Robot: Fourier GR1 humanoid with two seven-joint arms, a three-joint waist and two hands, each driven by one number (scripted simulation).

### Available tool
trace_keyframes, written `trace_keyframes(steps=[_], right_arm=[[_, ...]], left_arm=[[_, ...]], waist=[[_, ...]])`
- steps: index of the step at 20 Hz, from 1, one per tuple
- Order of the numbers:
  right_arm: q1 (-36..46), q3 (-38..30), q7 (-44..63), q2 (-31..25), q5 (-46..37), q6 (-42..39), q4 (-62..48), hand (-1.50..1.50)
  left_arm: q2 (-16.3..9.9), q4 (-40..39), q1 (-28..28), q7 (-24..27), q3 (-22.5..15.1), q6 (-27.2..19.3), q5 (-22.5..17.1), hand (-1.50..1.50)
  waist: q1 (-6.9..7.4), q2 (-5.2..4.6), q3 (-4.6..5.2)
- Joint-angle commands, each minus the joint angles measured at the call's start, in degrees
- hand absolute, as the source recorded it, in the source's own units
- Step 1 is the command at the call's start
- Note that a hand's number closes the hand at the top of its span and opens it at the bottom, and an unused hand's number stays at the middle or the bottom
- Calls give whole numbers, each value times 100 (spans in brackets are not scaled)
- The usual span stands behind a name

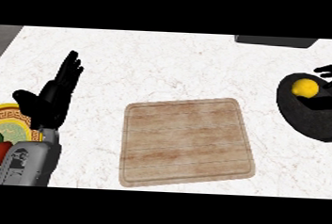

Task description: Pick the lemon from the cutting board and place it in the pan

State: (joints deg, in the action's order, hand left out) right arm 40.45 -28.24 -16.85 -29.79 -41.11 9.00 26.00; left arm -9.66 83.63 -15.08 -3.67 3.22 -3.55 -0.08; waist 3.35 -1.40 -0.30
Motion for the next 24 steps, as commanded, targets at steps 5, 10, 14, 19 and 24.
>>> trace_keyframes(steps=[5, 10, 14, 19, 24], right_arm=[[320, -211, -868, -161, 219, -402, -1142, -150], [82, -953, -1914, -275, 1016, -425, -1015, -150], [47, -1417, -2115, -332, 1632, -993, -1049, -150], [-554, -1538, -2393, -882, 2028, -2586, -1108, -150], [-1333, -1524, -2818, -1216, 2347, -3849, -565, -150]], left_arm=[[-121, 40, -260, -313, 143, 75, -131, 0], [-32, -162, -4, 155, 168, -28, -11, 0], [38, -87, 93, 93, 133, -119, 46, 0], [-115, 220, 245, -203, 201, 3, -46, 0], [-191, -44, 134, -225, 391, -62, -57, 0]], waist=[[-37, 11, 1], [-136, 14, -1], [-252, 91, 15], [-340, 146, 25], [-520, 199, 44]])
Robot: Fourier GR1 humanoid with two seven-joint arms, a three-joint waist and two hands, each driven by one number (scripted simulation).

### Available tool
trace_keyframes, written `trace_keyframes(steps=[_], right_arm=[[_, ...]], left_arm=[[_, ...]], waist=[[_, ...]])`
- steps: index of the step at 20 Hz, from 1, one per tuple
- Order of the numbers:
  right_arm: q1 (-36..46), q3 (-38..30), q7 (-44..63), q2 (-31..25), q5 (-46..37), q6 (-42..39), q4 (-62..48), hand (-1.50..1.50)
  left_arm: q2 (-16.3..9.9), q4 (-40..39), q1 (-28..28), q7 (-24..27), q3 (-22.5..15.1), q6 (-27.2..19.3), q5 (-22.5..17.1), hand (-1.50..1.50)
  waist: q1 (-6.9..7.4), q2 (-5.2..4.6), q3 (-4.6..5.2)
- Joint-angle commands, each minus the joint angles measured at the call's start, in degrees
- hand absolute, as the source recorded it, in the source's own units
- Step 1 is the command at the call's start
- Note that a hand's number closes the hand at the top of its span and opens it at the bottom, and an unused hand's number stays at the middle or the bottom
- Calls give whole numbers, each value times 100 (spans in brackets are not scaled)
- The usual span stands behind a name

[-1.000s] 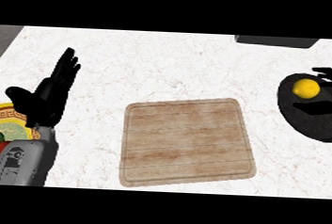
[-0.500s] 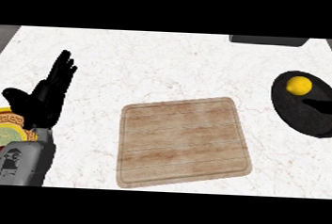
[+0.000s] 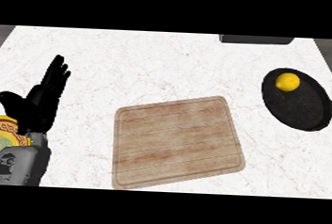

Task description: Pick the lemon from the cutting board and place it in the pan

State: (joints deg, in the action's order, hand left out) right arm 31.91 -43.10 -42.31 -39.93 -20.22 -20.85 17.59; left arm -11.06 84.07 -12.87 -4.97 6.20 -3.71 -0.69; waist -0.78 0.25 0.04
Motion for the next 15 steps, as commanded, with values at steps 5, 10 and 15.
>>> trace_keyframes(steps=[5, 10, 15], right_arm=[[-1483, -143, -469, -420, 642, -1445, 876, -150], [-2199, -40, -29, -126, 1051, -1766, 2017, -150], [-3024, -134, 856, 332, 1620, -1529, 3668, -150]], left_arm=[[-337, -57, -35, -19, 349, 239, -220, 0], [-41, 99, 38, -119, 120, -45, -13, 0], [-145, 325, 170, -194, 168, 155, -137, 0]], waist=[[-133, 33, 14], [-146, 36, 20], [-47, 14, 14]])
